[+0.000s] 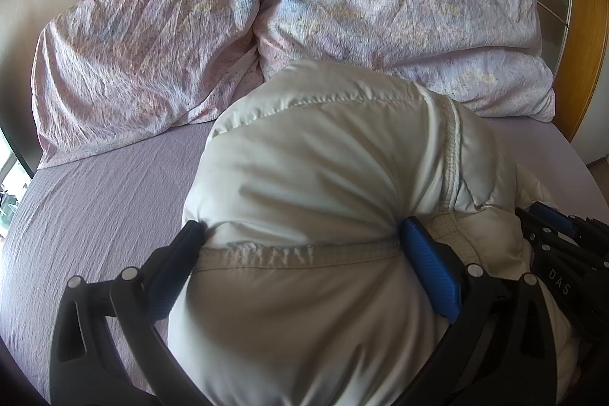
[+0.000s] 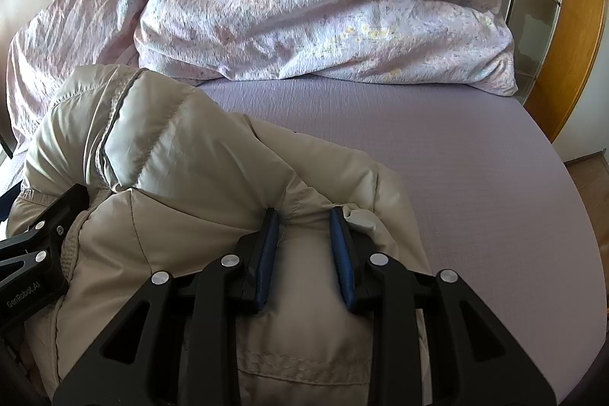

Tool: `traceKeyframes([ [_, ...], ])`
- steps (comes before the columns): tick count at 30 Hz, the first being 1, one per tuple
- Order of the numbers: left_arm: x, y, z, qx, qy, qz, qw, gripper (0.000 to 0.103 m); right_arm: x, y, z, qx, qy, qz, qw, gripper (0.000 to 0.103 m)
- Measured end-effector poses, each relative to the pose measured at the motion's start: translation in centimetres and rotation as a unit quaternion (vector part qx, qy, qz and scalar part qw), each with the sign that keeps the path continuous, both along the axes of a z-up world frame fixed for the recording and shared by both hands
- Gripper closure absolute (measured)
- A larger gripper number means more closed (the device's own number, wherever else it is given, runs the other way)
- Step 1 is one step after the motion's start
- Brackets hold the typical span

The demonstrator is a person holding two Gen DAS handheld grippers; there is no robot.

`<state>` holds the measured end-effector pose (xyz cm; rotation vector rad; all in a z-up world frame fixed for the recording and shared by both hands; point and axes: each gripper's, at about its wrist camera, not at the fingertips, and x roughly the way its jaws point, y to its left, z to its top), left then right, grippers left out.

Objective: Fold large clothes

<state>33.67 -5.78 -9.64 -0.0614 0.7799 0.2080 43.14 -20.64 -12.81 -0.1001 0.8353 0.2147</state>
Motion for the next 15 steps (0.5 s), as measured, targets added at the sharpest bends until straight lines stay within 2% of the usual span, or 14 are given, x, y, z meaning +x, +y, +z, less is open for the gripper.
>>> traceKeyframes([
  [15,-0.16,-0.12,-0.03,0.001,-0.003,0.001,1.0,0.002,-0.18,-0.28,-0.14,0.013,-0.008,0.002,1.0,0.073],
])
